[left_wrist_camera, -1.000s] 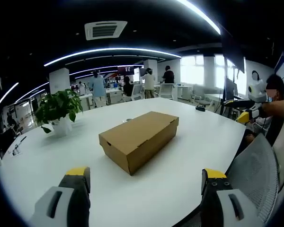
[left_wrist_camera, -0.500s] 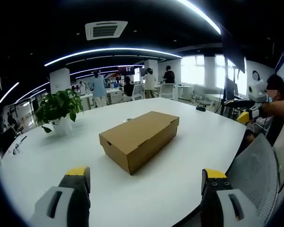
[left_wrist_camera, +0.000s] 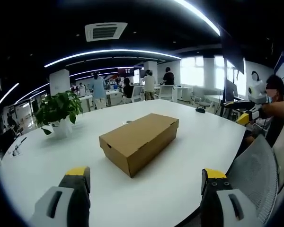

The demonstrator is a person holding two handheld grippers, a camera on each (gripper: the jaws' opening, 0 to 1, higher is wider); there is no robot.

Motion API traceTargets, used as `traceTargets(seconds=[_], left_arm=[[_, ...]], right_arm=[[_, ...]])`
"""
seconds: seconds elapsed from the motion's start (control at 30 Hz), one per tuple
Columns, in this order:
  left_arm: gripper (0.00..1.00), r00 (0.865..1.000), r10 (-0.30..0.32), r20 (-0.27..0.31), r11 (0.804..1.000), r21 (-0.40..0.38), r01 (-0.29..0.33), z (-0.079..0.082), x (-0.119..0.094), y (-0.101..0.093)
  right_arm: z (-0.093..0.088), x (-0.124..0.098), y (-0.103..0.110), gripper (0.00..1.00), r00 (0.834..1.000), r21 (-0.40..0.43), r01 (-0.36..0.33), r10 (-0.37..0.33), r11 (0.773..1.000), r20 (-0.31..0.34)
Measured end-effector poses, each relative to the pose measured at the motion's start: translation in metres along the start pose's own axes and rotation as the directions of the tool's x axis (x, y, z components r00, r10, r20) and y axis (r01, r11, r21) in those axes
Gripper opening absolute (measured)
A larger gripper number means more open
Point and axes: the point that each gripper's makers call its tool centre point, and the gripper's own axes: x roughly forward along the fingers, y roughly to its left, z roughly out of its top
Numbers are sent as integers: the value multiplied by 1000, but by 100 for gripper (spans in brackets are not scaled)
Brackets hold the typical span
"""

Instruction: Operate the shoe box by opening the lid, removing the specified soft item, and placing it in the target area until the item is outside and the box remains undamaged.

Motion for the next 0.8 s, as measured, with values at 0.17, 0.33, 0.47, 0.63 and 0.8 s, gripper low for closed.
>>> traceTargets(seconds=[0.17,0.33,0.47,0.63,0.8], left_arm=[[100,1000,-12,4,1000,23,11,7,-1,-2],[99,1000,-13,4,999,30,13,9,-1,-3],[99,1000,-16,0,999,31,16,9,-1,-5],[99,1000,-15,-5,999,32,15,7,-2,-7],[99,1000,-10,-12,1000,29,11,6,-2,-6]], right_arm=[[-2,-4,2,96,1000,9,1,-1,1000,7],[-6,-8,2,96,1000,21,5,-5,1000,7],[-9,-11,2,96,1000,26,5,-5,1000,5],[-10,-14,1,96,1000,30,2,-2,1000,2],[-12,-15,2,96,1000,33,-5,5,999,-4]])
